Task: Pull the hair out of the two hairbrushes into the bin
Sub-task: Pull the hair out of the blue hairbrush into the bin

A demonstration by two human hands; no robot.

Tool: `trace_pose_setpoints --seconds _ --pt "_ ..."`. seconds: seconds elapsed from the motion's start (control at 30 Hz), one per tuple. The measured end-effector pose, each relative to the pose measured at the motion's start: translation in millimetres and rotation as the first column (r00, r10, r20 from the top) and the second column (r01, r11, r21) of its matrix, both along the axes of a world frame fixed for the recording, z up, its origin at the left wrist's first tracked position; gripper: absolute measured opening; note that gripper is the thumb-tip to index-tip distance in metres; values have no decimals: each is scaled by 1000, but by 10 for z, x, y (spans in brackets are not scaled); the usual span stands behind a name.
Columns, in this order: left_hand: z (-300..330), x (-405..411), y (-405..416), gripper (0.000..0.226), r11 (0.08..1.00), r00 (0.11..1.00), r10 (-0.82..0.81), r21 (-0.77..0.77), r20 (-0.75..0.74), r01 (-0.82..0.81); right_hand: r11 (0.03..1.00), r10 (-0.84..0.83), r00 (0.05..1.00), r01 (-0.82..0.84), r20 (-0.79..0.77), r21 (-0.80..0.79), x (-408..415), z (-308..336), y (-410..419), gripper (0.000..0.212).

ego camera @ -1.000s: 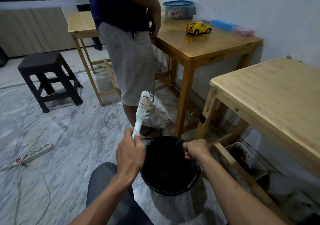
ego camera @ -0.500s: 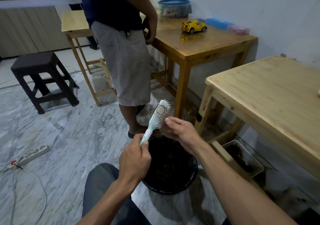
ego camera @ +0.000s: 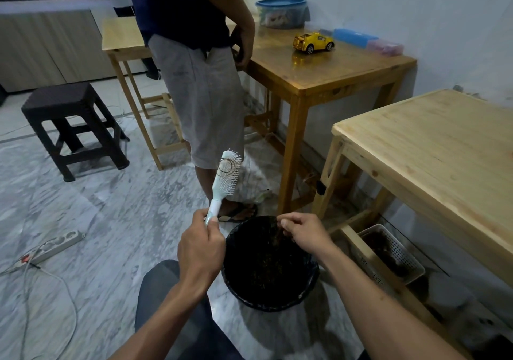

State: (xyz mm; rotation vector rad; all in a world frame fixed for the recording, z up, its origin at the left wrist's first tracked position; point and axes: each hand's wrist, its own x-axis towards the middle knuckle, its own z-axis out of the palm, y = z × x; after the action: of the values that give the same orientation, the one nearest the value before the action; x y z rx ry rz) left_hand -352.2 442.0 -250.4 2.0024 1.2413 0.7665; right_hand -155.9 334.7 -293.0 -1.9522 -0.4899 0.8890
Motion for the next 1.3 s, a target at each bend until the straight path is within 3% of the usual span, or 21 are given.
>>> trace_pose_setpoints --seconds 0.1,0.2,0.27,0.33,0.37,0.43,0.53,0.67,0.87,1.0,1.1,1.17,1.3 --pt "-7 28 -58 12 999 999 -34 3 -12 34 943 233 972 -216 35 -254 35 107 66 54" --pt "-28 39 -103 11 998 998 -63 5 -23 63 930 262 951 -203 166 -305 54 183 139 58" --pt "-45 36 -124 12 997 997 -82 -4 -16 82 972 143 947 -80 288 -219 46 228 145 40" --pt "-55 38 -130 12 995 996 -94 -19 -9 93 990 87 950 -48 301 -134 32 294 137 23" --pt "-60 40 -128 12 995 995 -100 -29 -7 100 992 103 954 -78 280 -99 2 355 138 29" --pt "-67 55 -129 13 992 993 -118 -54 1 117 992 120 980 -123 157 7 -84 463 164 40" --pt "-72 95 -169 13 984 988 -153 -91 0 153 973 181 981 -168 -72 156 -197 508 227 40" --pt "-64 131 -215 15 972 980 -200 -124 2 198 949 295 946 -274 -136 154 -307 511 245 45" --pt "-15 142 -251 33 906 933 -358 -225 43 358 944 154 970 -89 -187 317 -307 521 226 28" --pt "-5 195 -204 19 913 930 -356 -247 -92 325 961 92 989 -57 -119 271 -312 466 235 20" --pt "-13 212 -124 18 883 848 -432 -335 -306 329 950 -37 989 79 -143 303 -265 446 262 15" --pt "-57 189 -93 19 832 791 -514 -416 -333 366 939 -85 984 132 -156 319 -189 463 272 15" --pt "-44 183 -74 41 833 805 -514 -398 -297 385 944 -88 988 124 -126 307 -61 463 219 19"
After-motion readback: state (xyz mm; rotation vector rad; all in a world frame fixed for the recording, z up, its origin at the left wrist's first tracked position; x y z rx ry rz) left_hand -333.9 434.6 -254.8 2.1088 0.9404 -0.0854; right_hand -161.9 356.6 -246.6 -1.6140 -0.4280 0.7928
